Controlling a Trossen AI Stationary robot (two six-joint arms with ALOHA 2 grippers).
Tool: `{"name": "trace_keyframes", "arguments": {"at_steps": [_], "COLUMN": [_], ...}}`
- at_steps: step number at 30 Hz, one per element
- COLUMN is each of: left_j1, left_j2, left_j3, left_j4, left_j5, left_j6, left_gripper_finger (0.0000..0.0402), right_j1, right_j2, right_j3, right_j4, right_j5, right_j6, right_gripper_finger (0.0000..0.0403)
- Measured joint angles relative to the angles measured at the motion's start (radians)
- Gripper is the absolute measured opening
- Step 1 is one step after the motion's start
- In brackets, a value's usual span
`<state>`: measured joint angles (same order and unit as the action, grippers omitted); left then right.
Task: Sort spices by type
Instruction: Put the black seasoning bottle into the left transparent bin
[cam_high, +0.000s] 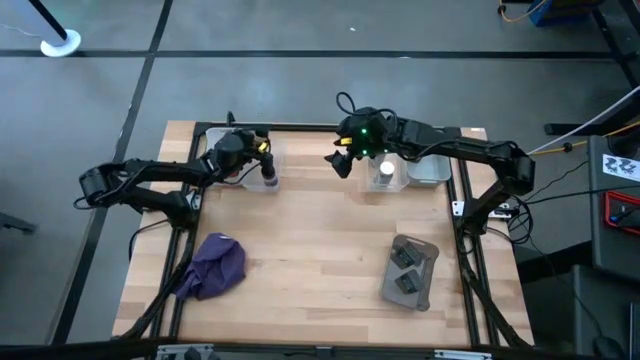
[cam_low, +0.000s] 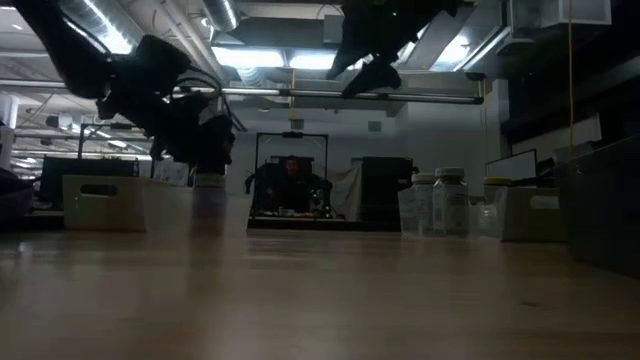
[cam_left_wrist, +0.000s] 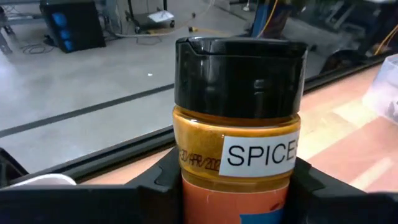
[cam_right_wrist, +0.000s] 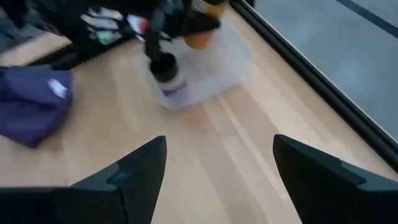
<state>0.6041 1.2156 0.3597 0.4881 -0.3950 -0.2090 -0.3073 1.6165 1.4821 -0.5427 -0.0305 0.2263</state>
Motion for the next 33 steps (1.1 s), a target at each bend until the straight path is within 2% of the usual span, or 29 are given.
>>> {"name": "trace_keyframes", "arguments": {"at_steps": [5, 13, 21, 27, 33], "left_j1": [0.000, 0.000, 0.000, 0.000, 0.000], "left_j2": [0.002, 0.034, 0.130, 0.212, 0.234], "left_j3": [-0.051, -0.093, -0.091, -0.090, -0.091], "left_j4": [0.056, 0.116, 0.247, 0.347, 0.387], "left_j5": [0.000, 0.000, 0.000, 0.000, 0.000], "left_j6": [-0.005, -0.018, -0.025, -0.043, -0.034], "left_gripper_finger": [0.0144, 0.0144, 0.0154, 0.0156, 0.0164], "right_j1": [0.000, 0.000, 0.014, 0.070, 0.121], "right_j2": [0.000, 0.000, 0.000, 0.000, 0.000], "right_j3": [-0.004, -0.004, -0.004, -0.004, -0.004], "right_j4": [0.068, 0.134, 0.132, 0.131, 0.131], "right_j5": [-0.070, -0.119, -0.118, -0.114, -0.110], "right_j6": [0.000, 0.000, -0.005, -0.049, -0.052], "right_gripper_finger": [0.0293, 0.0293, 0.0293, 0.0293, 0.0293]}}
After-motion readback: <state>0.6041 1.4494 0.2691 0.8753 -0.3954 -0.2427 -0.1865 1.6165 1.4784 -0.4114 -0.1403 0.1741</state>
